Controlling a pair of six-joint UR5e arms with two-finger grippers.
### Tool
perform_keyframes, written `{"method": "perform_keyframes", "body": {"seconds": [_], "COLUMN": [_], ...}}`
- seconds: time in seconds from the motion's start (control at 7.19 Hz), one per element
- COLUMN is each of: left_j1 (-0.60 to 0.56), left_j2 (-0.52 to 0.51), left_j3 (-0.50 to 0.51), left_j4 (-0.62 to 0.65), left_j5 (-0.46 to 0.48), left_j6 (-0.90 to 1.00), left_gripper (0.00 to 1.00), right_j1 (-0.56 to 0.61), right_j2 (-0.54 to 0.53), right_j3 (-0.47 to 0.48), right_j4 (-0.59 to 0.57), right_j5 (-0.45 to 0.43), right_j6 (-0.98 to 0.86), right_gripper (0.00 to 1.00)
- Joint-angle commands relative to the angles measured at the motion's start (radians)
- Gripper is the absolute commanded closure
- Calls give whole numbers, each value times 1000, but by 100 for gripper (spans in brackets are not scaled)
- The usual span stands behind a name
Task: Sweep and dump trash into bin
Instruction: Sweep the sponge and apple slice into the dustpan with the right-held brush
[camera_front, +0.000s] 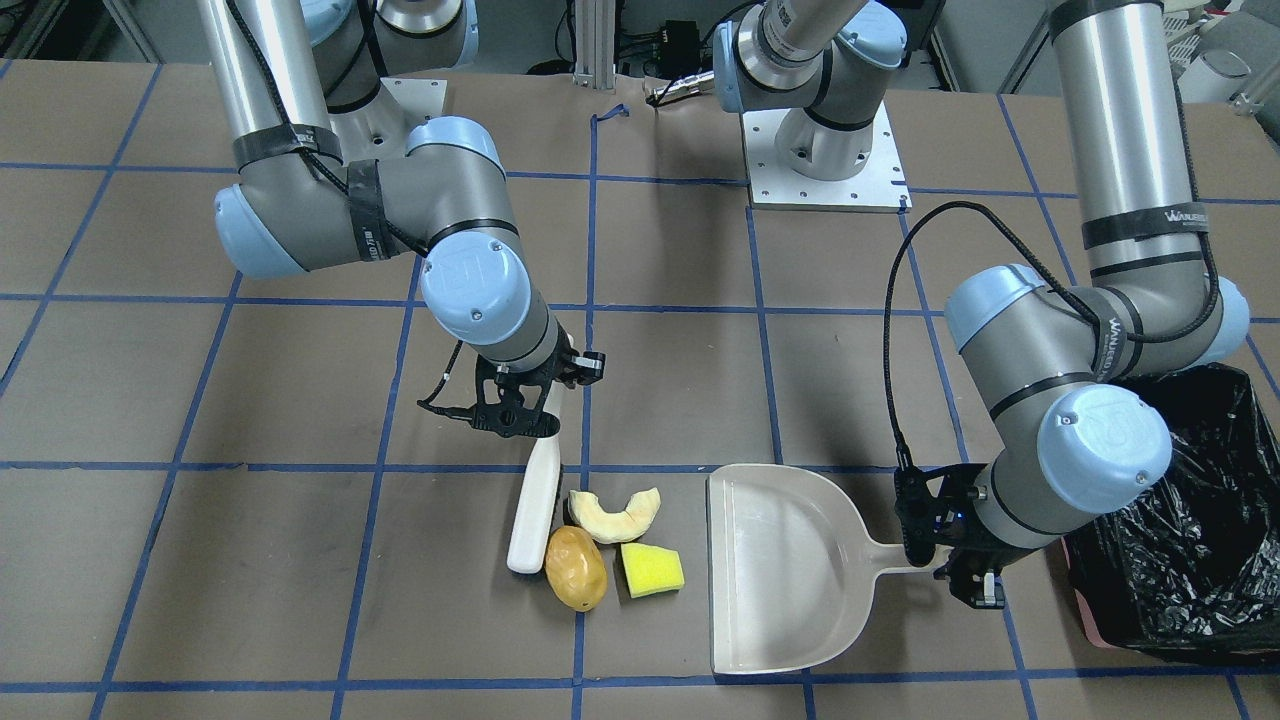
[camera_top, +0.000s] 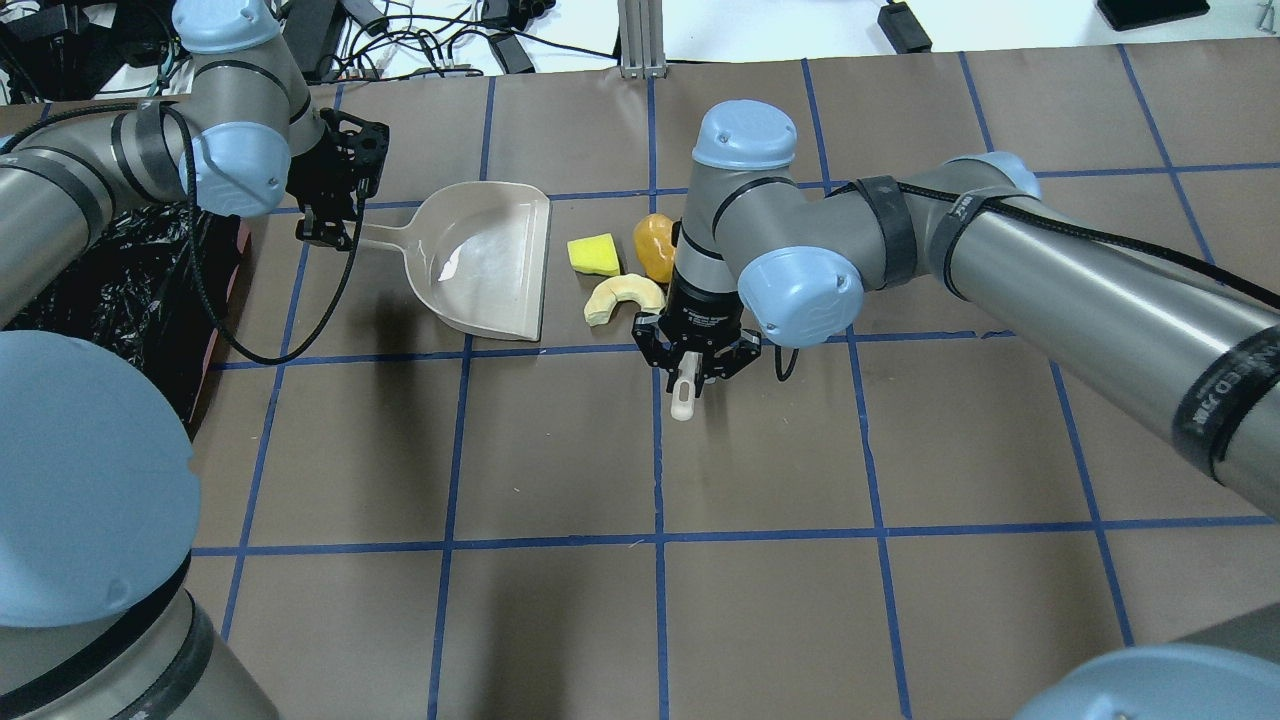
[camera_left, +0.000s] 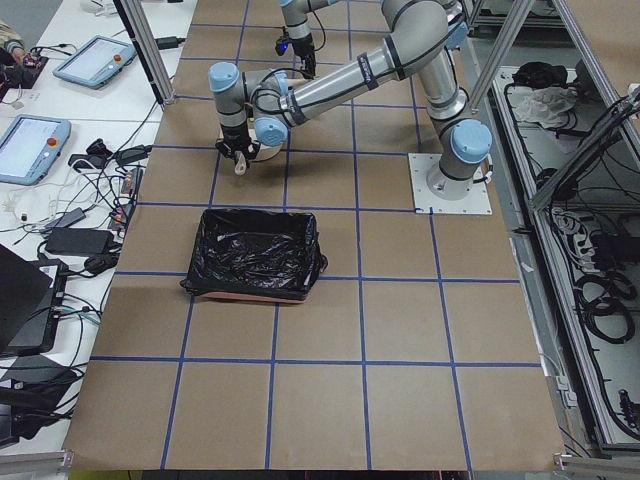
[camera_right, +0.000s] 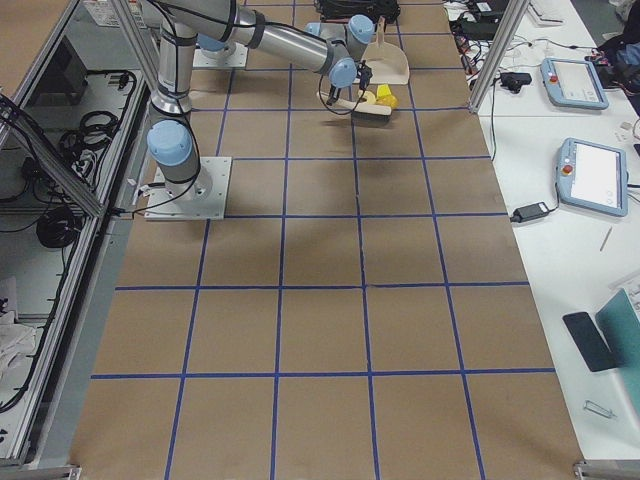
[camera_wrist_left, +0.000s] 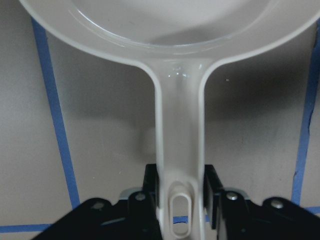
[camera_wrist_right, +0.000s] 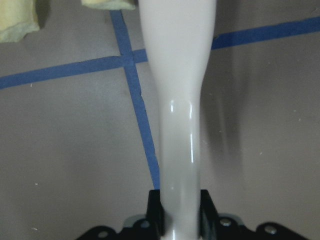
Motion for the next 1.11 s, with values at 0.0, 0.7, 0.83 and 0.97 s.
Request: {"method": "perform_keyframes", "body": {"seconds": [0.0, 0.7, 0.83, 0.97], "left_j1": [1, 1, -1, -1], "left_j2": [0, 0, 0, 1], "left_j3": [0, 0, 0, 0], "left_j4": [0, -3, -3, -3], "left_j5": [-1, -4, -4, -4], "left_j6": [-2, -2, -2, -2], "left_gripper": [95, 95, 95, 95], "right_j1": [35, 121, 132, 150], "right_j2": [13, 121, 137, 151], "right_j3": [-6, -180, -211, -221], "right_j4": [-9, -19, -21, -47], "right_j5": [12, 73, 91, 107], "right_j6": [44, 193, 202, 225], "right_gripper": [100, 100, 100, 100]}}
